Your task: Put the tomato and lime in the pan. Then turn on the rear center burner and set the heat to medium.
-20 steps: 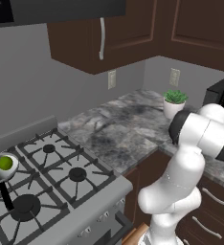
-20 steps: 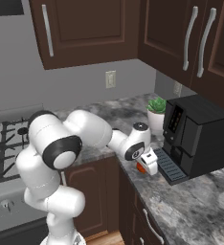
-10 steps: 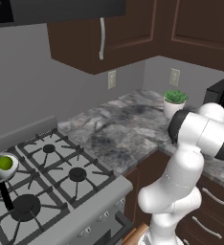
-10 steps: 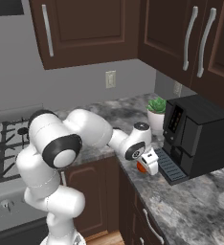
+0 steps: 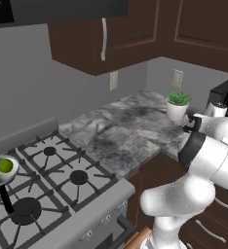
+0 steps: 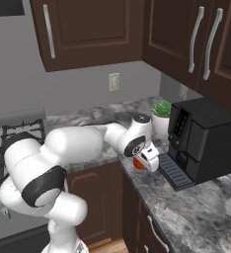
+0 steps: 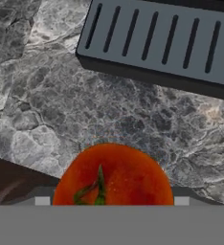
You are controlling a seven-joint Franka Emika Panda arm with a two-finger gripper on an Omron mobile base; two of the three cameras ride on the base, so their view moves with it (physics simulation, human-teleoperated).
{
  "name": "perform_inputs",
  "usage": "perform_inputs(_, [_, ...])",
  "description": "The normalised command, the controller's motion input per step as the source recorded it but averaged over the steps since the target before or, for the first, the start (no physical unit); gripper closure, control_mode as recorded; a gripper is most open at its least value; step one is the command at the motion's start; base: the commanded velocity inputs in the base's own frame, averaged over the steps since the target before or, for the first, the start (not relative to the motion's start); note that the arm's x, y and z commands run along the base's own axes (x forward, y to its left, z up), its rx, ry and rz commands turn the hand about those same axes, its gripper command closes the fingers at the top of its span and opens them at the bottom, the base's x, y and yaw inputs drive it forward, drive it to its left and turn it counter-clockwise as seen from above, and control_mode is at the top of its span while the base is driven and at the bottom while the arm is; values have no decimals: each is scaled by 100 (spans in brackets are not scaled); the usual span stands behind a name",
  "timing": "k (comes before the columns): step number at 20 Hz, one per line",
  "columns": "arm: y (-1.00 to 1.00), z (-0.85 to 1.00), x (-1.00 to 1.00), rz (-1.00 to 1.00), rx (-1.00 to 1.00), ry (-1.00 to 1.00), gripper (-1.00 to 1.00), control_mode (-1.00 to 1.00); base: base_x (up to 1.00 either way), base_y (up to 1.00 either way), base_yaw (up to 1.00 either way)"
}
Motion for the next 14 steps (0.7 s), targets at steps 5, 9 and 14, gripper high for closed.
perform_inputs(5, [96,35,-6,16,3,-1,100,-100,0,0,0])
perform_inputs(9, [100,3,-1,17,1,-11,100,-100,0,0,0])
perform_inputs(14, [99,1,-5,20,1,-18,100,-100,0,0,0])
